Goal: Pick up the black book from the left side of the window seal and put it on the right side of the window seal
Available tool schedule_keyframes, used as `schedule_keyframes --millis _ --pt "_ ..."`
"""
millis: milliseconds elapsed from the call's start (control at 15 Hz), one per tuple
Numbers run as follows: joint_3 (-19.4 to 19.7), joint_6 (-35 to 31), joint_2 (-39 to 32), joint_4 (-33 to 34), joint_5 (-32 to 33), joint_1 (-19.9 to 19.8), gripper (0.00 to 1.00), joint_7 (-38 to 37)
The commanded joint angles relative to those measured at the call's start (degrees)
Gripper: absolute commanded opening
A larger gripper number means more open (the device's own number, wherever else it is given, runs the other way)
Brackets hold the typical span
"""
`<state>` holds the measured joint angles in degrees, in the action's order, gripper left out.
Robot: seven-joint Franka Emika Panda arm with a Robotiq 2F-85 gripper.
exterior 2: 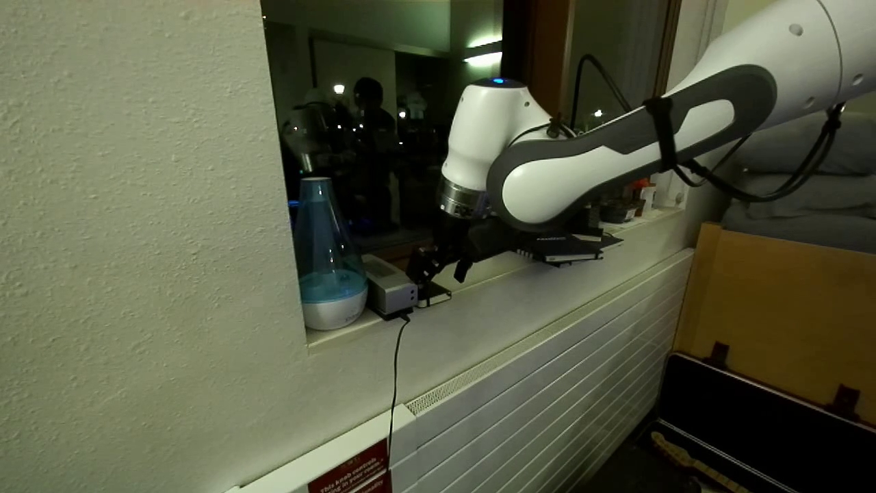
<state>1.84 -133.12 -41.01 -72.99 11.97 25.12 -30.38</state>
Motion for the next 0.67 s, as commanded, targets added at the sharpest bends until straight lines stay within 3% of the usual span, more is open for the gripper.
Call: schedule_keyframes --millis 0,600 --pt "0.24 -1.72 -3.46 3.46 0.68 1.42 1.0 -2.19" --pt "2.3 -1.66 -3.78 3.04 1.04 0.91 1.0 -4.44"
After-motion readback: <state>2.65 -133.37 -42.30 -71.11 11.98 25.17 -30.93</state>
